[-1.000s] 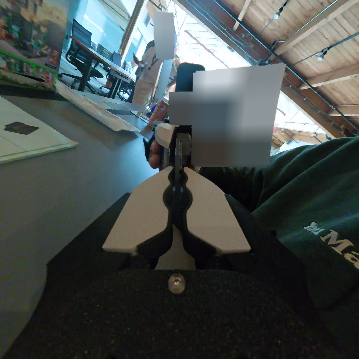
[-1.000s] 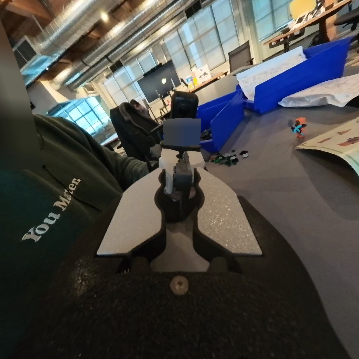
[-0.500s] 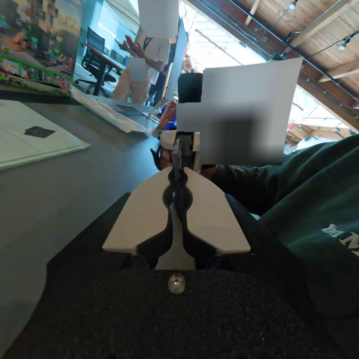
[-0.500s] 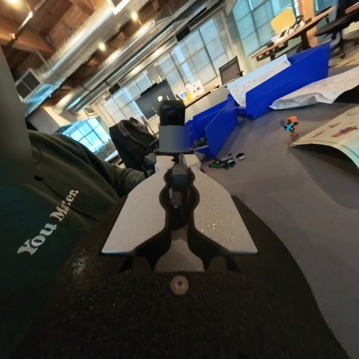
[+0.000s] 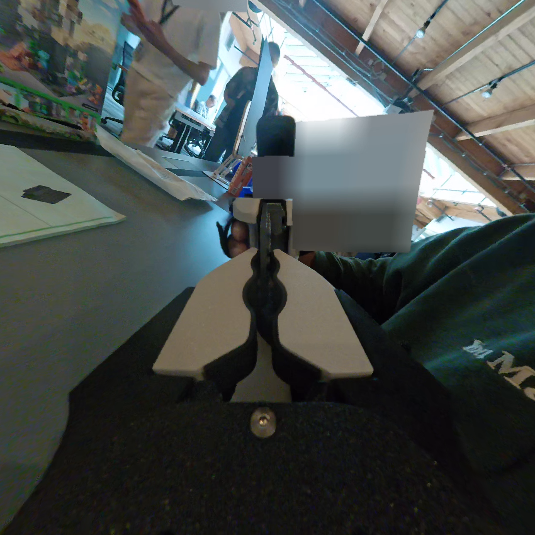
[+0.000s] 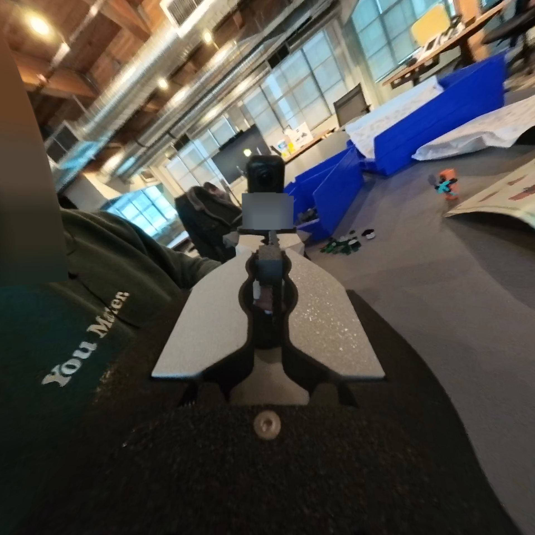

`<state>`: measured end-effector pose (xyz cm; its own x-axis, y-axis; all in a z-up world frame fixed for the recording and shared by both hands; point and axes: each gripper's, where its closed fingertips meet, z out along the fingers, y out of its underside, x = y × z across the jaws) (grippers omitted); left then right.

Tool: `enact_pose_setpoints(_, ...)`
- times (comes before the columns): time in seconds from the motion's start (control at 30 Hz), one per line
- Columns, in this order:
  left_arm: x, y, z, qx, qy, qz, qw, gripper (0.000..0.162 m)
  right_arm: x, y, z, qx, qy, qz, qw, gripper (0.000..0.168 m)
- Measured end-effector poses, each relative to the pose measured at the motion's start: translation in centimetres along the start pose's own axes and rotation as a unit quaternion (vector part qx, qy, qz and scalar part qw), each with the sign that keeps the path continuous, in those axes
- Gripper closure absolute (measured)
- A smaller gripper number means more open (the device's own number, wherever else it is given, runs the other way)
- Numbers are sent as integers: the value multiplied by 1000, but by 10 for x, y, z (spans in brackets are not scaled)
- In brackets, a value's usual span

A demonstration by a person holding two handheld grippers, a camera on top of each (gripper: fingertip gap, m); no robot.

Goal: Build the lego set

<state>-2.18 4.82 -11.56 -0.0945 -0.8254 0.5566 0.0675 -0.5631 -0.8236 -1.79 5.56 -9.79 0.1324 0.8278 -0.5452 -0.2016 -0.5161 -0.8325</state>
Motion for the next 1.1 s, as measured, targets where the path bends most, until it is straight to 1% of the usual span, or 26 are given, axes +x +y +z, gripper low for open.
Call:
enact_pose_setpoints(0.03, 0, -1, 0, 2, 2, -9, 1000, 157, 0, 0, 0, -10, 0, -2, 1000, 147)
enact_pose_setpoints(0.07, -1, -2, 0, 4, 0, -20, 1000, 157, 1, 0, 0, -19, 3, -3, 1000, 139)
enact_pose_setpoints(0.1, -4, -2, 0, 2, -6, -29, 1000, 157, 5, -2, -3, -24, 18, -16, 999, 135)
enact_pose_setpoints(0.17, -10, -1, -1, -3, -21, -43, 999, 157, 13, -6, -12, -40, 59, -76, 995, 132)
enact_pose_setpoints(0.23, -17, 1, -3, -6, -32, -72, 997, 157, 15, -9, -21, -72, 105, -160, 979, 131)
enact_pose_setpoints(0.3, -26, 7, -4, -14, -45, -103, 994, 157, 22, -4, -30, -139, 162, -260, 942, 127)
enact_pose_setpoints(0.37, -33, 13, -4, -23, -54, -133, 989, 157, 26, 6, -34, -204, 194, -327, 902, 124)
enact_pose_setpoints(0.4, -36, 16, -3, -26, -55, -151, 987, 158, 29, 12, -34, -234, 205, -351, 883, 119)
enact_pose_setpoints(0.47, -39, 21, -1, -30, -55, -180, 982, 157, 35, 24, -33, -286, 223, -391, 846, 103)
enact_pose_setpoints(0.57, -41, 25, 1, -33, -54, -210, 976, 157, 45, 38, -27, -334, 233, -448, 796, 92)
enact_pose_setpoints(0.67, -41, 28, 3, -34, -52, -231, 971, 157, 52, 47, -21, -369, 232, -492, 753, 92)
enact_pose_setpoints(0.77, -41, 28, 3, -33, -51, -236, 970, 157, 60, 52, -19, -394, 233, -519, 722, 97)
enact_pose_setpoints(0.87, -41, 28, 3, -34, -52, -235, 970, 157, 64, 52, -16, -395, 235, -530, 712, 111)
enact_pose_setpoints(0.93, -42, 27, 2, -31, -55, -233, 970, 157, 65, 52, -15, -396, 234, -532, 711, 111)
enact_pose_setpoints(1.0, -42, 28, 2, -38, -58, -221, 973, 158, 65, 52, -15, -397, 225, -529, 715, 111)
enact_pose_setpoints(1.07, -43, 29, 1, -48, -67, -191, 978, 155, 65, 53, -16, -401, 212, -521, 723, 112)
enact_pose_setpoints(1.1, -44, 29, 0, -51, -75, -172, 981, 151, 66, 53, -17, -404, 207, -514, 728, 112)
